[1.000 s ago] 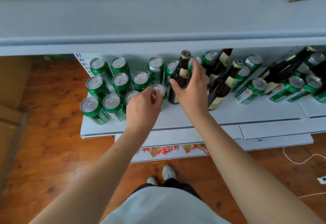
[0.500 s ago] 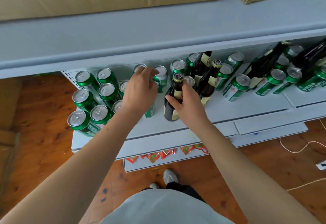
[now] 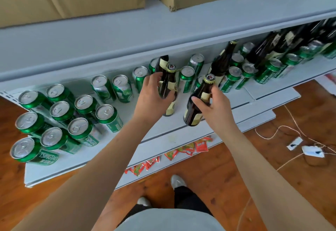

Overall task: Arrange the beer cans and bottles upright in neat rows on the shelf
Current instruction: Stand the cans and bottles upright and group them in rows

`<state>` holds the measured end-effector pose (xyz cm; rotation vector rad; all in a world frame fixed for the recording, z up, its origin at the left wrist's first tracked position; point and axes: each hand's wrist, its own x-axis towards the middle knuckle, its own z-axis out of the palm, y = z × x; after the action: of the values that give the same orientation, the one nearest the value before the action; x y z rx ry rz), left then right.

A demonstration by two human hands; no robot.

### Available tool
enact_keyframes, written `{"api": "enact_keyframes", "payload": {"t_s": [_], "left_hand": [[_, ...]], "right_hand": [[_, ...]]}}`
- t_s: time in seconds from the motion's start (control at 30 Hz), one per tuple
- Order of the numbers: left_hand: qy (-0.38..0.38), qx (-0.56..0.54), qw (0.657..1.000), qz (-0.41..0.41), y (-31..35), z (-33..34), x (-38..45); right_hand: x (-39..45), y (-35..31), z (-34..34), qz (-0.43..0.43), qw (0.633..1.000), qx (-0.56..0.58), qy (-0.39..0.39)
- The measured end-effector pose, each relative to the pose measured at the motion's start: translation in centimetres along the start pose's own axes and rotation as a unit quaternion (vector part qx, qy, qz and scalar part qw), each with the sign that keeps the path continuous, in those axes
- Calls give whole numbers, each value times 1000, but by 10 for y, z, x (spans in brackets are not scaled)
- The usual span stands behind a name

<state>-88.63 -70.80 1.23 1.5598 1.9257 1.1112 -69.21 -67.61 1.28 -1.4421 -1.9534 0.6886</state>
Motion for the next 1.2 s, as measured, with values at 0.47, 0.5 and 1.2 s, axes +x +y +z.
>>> {"api": "enact_keyframes", "payload": {"t_s": [0.47, 0.5, 1.2], "left_hand": [[84, 22, 990, -113, 15, 39, 30], [88, 22, 989, -117, 16, 41, 32], [129, 55, 987, -76, -5, 72, -55]], "right_hand": [[96, 31, 28, -113, 987, 56, -100], [102, 30, 25, -115, 986, 44, -114], [114, 97, -28, -132, 934, -261, -205]]}}
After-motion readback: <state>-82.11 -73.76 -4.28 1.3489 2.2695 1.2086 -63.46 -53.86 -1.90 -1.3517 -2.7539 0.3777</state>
